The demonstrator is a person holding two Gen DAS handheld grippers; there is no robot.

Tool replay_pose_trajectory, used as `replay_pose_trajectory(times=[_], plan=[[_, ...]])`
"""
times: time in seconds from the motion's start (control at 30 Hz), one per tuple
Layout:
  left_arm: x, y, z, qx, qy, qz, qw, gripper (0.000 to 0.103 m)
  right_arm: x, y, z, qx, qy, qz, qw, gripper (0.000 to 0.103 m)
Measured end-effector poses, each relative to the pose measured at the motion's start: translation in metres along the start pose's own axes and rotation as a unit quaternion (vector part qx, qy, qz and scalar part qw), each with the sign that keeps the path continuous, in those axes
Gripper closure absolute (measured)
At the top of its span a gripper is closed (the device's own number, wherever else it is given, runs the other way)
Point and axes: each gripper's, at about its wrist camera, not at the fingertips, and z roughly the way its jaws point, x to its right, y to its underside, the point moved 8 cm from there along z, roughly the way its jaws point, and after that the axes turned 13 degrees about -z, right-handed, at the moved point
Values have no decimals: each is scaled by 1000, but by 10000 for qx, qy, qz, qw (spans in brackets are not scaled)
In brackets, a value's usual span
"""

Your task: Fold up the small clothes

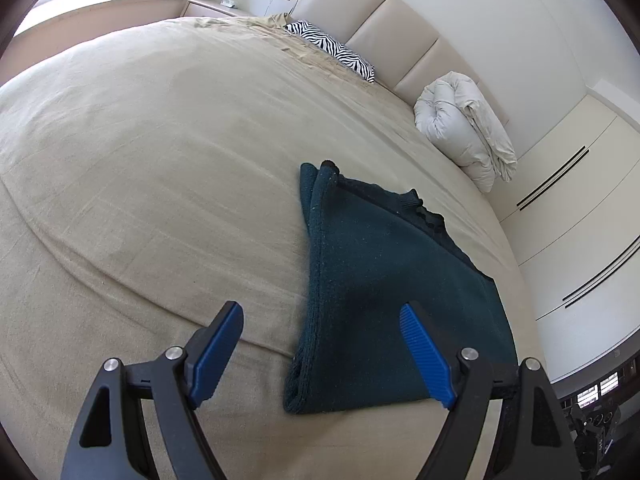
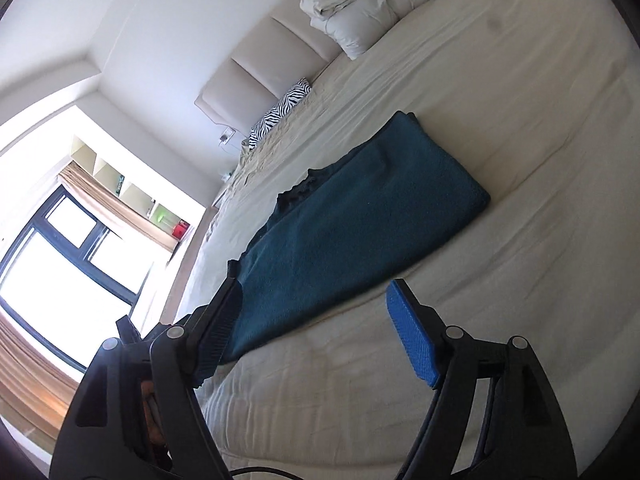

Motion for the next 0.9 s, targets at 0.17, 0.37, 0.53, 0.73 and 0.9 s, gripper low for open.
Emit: replay_pose_trajectory(times=[0.17, 0.37, 0.53, 0.73, 0.9], plan=[[-3, 1, 15, -508, 404, -377, 9972, 20, -34, 11, 24, -277, -389, -23, 9989, 28], [4, 2, 53, -1079, 418, -420, 9924, 21, -60, 15, 26, -399, -740, -136, 9964, 28], [8, 0, 65, -1414, 773, -672, 9846, 24, -64, 17, 28, -450, -1063, 130, 9932, 28], [7, 8, 75, -1808, 1062, -1072, 9719, 31, -79, 5, 48, -595, -1403, 248, 9880, 29], [4, 15, 75, -2047, 1070, -1177, 9658, 57, -93, -12, 90, -871, -1535, 242, 9840, 29]])
